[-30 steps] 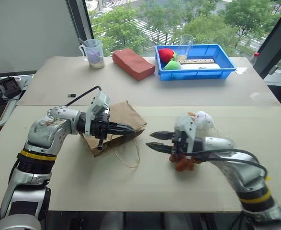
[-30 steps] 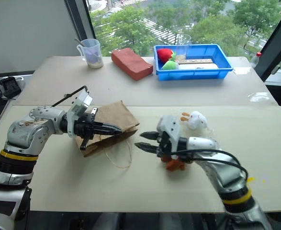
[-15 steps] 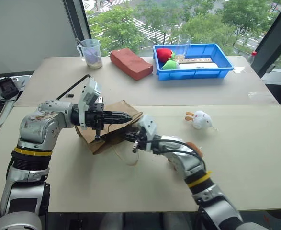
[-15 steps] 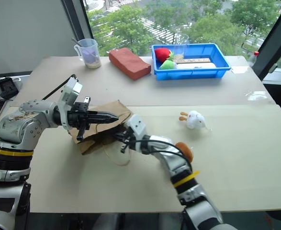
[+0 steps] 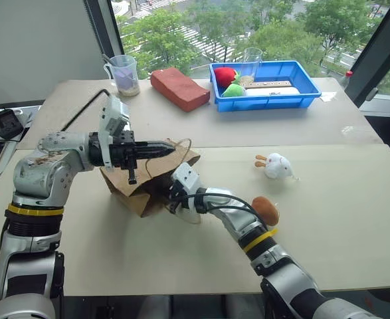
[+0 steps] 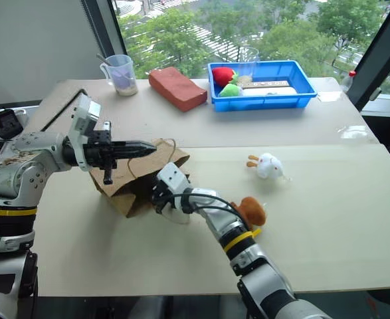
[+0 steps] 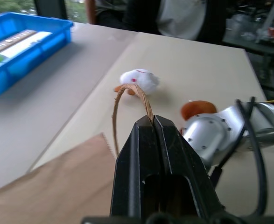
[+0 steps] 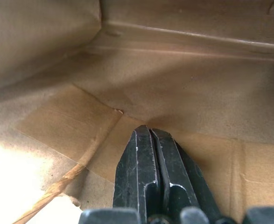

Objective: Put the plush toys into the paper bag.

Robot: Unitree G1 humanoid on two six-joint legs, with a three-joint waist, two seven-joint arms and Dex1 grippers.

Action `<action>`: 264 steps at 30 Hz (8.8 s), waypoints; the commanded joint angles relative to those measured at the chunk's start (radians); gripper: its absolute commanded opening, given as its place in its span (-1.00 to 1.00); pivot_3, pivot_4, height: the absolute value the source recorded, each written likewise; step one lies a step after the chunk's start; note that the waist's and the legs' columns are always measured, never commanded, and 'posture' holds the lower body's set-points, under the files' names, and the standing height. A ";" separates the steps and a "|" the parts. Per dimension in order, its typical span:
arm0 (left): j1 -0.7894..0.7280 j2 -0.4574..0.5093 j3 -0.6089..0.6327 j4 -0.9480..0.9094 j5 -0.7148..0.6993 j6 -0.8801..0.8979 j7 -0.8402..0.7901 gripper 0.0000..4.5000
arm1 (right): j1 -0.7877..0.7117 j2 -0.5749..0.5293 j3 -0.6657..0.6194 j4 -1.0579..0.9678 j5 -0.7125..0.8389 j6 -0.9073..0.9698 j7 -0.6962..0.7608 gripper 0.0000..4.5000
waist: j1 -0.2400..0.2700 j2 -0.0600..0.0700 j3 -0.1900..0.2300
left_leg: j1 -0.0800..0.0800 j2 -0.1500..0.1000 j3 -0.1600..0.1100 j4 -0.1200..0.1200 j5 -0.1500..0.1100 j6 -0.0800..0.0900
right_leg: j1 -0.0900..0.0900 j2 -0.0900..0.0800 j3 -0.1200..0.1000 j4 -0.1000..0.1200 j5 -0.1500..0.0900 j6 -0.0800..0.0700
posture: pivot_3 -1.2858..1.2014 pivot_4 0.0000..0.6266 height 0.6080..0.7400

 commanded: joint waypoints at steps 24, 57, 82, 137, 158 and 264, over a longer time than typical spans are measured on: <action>-0.092 0.025 0.127 -0.042 0.061 -0.200 0.260 -1.00 | -0.044 -0.020 -0.070 -0.025 -0.024 0.107 -0.030 -0.98 | 0.000 -0.001 -0.001 | 0.002 0.000 0.000 -0.001 0.000 -0.001 | 0.000 0.000 0.000 0.000 0.000 0.000 | 0.03 -0.52 1.00; 0.014 0.040 0.044 -0.039 0.063 -0.204 0.127 -1.00 | 0.319 -0.907 -0.434 -0.847 0.403 0.568 0.348 0.99 | 0.026 -0.002 0.000 | -0.005 0.000 0.001 0.000 -0.001 0.001 | -0.001 -0.001 -0.001 -0.006 0.000 0.000 | 0.03 -0.52 1.00; 0.037 0.065 0.058 -0.079 0.061 -0.166 0.139 -1.00 | 0.360 -0.873 -0.402 -0.784 0.476 0.600 0.369 -0.99 | 0.027 -0.003 0.001 | -0.004 0.000 0.002 0.001 -0.001 0.001 | 0.000 -0.001 -0.001 -0.006 0.000 0.000 | 0.03 -0.52 1.00; -0.024 -0.029 0.037 -0.129 -0.020 -0.089 0.159 -1.00 | -0.172 0.061 -0.168 -0.326 0.210 0.338 -0.179 -0.99 | -0.005 -0.002 0.001 | -0.005 0.000 0.000 -0.001 0.000 0.001 | -0.007 0.000 -0.001 0.003 0.000 0.000 | 0.03 -0.52 1.00; -0.053 -0.050 0.023 -0.114 -0.029 -0.061 0.183 -1.00 | -0.099 -0.087 -0.079 -0.469 0.206 0.474 0.019 0.99 | -0.002 -0.002 0.001 | -0.005 0.000 0.000 -0.001 0.000 0.001 | -0.007 -0.001 -0.001 0.002 0.000 0.000 | 0.03 -0.52 1.00; -0.083 -0.051 0.020 -0.091 -0.043 -0.067 0.155 -1.00 | -0.039 -0.269 -0.190 -0.501 0.397 0.536 -0.005 -0.99 | 0.018 -0.002 0.001 | -0.005 0.000 0.001 0.001 -0.001 0.001 | -0.002 -0.001 -0.001 -0.001 0.000 0.000 | 0.03 -0.52 1.00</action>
